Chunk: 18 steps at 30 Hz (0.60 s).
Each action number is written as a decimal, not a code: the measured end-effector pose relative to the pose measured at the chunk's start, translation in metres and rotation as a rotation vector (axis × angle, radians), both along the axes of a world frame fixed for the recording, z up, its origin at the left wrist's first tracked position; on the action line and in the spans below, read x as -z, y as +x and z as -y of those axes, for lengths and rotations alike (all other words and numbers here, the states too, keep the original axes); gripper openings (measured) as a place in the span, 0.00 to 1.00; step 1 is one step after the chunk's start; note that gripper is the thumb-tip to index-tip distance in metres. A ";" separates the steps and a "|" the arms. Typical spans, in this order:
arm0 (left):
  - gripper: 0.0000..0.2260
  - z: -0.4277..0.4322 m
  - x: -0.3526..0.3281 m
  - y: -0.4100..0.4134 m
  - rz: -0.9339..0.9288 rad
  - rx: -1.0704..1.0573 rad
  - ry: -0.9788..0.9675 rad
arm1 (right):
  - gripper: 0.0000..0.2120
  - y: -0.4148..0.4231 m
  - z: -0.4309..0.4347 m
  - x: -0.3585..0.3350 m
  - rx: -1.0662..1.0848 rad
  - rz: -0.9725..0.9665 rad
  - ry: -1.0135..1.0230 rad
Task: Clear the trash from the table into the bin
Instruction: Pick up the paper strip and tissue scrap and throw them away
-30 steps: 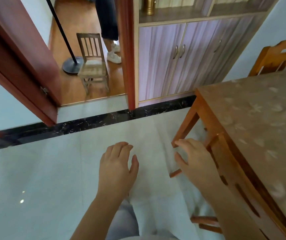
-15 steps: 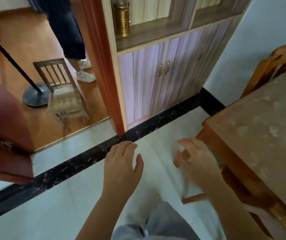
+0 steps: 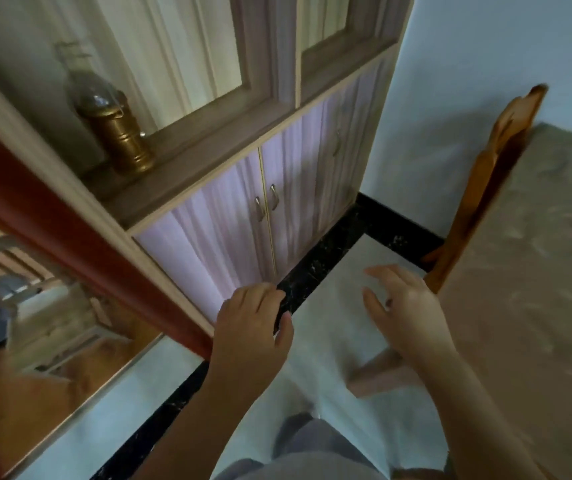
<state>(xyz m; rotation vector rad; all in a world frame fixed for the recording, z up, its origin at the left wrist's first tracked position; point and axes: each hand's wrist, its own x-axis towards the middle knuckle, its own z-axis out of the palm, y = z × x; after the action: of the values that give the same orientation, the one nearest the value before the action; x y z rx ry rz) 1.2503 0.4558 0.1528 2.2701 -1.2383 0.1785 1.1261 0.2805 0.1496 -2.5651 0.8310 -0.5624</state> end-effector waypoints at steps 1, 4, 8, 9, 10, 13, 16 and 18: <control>0.13 0.018 -0.001 0.012 0.004 0.023 0.005 | 0.12 0.007 0.015 -0.001 0.031 0.004 -0.011; 0.13 0.065 0.000 0.040 -0.023 0.078 0.006 | 0.12 0.017 0.048 0.000 0.129 -0.015 -0.003; 0.13 0.121 0.013 0.075 -0.045 0.219 0.026 | 0.11 0.028 0.077 0.009 0.241 -0.084 0.059; 0.13 0.137 0.017 0.086 -0.039 0.258 0.039 | 0.11 0.033 0.085 0.011 0.269 -0.105 0.074; 0.13 0.154 0.019 0.098 -0.036 0.294 0.042 | 0.11 0.038 0.094 0.012 0.303 -0.120 0.081; 0.13 0.207 0.021 0.133 -0.035 0.397 0.010 | 0.12 0.056 0.125 0.010 0.416 -0.149 0.071; 0.12 0.262 0.016 0.165 -0.046 0.515 -0.030 | 0.12 0.080 0.163 0.000 0.527 -0.172 0.062; 0.13 0.298 0.011 0.182 -0.052 0.575 -0.033 | 0.12 0.098 0.186 -0.010 0.591 -0.159 0.051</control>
<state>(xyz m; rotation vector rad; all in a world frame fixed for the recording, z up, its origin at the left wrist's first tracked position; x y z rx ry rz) 1.4328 0.1579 0.1414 1.7876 -1.7788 -0.0723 1.2244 0.0947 0.1600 -2.3188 1.6560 -0.4900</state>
